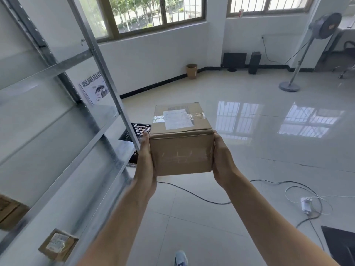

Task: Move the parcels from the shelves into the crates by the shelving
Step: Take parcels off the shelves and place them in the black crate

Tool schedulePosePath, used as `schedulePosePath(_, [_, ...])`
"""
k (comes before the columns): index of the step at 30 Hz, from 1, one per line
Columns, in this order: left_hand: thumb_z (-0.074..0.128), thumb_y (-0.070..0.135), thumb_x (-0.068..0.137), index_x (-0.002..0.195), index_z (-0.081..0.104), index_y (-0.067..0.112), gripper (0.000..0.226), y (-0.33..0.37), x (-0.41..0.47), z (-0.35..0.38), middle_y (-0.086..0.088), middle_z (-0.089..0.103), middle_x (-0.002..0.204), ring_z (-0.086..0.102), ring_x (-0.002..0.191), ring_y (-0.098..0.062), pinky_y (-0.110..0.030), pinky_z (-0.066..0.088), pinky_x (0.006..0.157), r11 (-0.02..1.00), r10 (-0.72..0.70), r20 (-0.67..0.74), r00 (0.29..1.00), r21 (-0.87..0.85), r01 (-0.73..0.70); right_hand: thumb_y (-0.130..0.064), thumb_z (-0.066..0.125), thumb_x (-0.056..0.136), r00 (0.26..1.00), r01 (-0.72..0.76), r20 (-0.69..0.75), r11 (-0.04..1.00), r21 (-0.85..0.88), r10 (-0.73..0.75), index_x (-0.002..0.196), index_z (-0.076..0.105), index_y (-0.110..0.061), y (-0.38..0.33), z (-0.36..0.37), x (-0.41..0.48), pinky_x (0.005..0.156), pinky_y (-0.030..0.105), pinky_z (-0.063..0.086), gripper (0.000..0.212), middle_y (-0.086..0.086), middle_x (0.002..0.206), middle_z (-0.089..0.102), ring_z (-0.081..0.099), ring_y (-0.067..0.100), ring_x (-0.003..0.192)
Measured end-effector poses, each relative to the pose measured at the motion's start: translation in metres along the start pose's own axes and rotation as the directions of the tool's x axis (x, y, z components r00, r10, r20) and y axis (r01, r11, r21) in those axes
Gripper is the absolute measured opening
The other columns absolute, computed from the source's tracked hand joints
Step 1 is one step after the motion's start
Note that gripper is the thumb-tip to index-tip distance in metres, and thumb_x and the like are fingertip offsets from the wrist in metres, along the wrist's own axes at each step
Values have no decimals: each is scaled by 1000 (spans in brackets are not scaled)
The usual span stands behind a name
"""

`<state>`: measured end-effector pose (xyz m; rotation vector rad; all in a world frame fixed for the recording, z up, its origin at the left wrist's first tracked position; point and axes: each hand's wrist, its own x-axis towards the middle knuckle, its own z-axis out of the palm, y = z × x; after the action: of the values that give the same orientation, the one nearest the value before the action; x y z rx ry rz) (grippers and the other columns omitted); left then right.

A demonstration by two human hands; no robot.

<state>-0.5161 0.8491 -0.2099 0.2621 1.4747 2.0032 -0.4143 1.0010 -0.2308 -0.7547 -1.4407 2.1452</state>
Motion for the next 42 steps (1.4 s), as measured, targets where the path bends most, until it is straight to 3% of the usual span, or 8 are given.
schedulePosePath(8, [27, 64, 104, 138, 63, 30, 60, -5, 108, 5, -7, 72, 127, 68, 120, -30, -55, 52, 102, 999, -23, 13, 1000, -24, 24, -41, 24, 109, 1000, -17, 13, 999, -39, 17, 129, 67, -26, -11, -2, 101, 91, 43, 54, 49, 4, 121, 74, 70, 23, 108])
schedulePosePath(13, [28, 66, 103, 139, 63, 28, 62, -3, 192, 5, -11, 71, 130, 67, 120, -36, -68, 49, 99, 998, -21, 2, 1000, -51, 22, -42, 23, 110, 999, -31, 21, 998, -57, 32, 130, 66, -30, -20, 7, 179, 97, 47, 53, 49, 3, 122, 73, 68, 26, 115])
schedulePosePath(23, [30, 65, 103, 134, 67, 29, 60, 18, 317, 2, -7, 74, 124, 70, 115, -28, -47, 56, 96, 998, -37, -86, 996, -44, 33, -44, 23, 108, 994, -88, 55, 992, -93, 93, 129, 67, -30, -30, 32, 318, 99, 50, 52, 50, 5, 123, 73, 67, 31, 118])
schedulePosePath(26, [32, 65, 103, 131, 69, 28, 60, 23, 352, 3, -8, 75, 122, 71, 113, -31, -36, 61, 78, 999, -34, -139, 990, -29, 30, -42, 22, 109, 991, -100, 78, 991, -94, 107, 130, 66, -30, -32, 37, 357, 100, 52, 52, 50, 5, 123, 73, 67, 31, 116])
schedulePosePath(30, [34, 67, 101, 125, 73, 31, 58, 27, 403, 10, -7, 76, 120, 73, 111, -26, -51, 55, 100, 999, -43, -202, 978, -23, 39, -40, 25, 108, 985, -118, 117, 989, -88, 128, 127, 67, -29, -37, 36, 420, 100, 52, 51, 48, 4, 121, 74, 66, 32, 118])
schedulePosePath(36, [24, 61, 106, 104, 79, 44, 58, 35, 485, 45, 0, 78, 115, 75, 103, -15, -41, 56, 91, 1000, -22, -252, 967, -21, 17, -46, 24, 108, 958, -163, 214, 978, -131, 188, 130, 66, -33, -55, 27, 526, 103, 53, 50, 49, 1, 124, 73, 67, 28, 119])
schedulePosePath(40, [25, 63, 105, 123, 72, 35, 58, 42, 533, 65, -1, 76, 119, 73, 109, -18, -48, 52, 103, 999, -21, -333, 943, -43, 7, -46, 24, 107, 931, -195, 277, 965, -177, 239, 130, 66, -35, -71, 22, 590, 106, 54, 47, 49, -1, 126, 72, 65, 27, 122])
schedulePosePath(42, [23, 63, 105, 119, 73, 36, 59, 44, 555, 72, -1, 76, 118, 73, 108, -17, -46, 52, 103, 999, -9, -357, 934, -48, -8, -46, 24, 107, 913, -210, 312, 958, -193, 263, 130, 65, -36, -77, 23, 618, 106, 54, 47, 49, 0, 127, 72, 65, 28, 122])
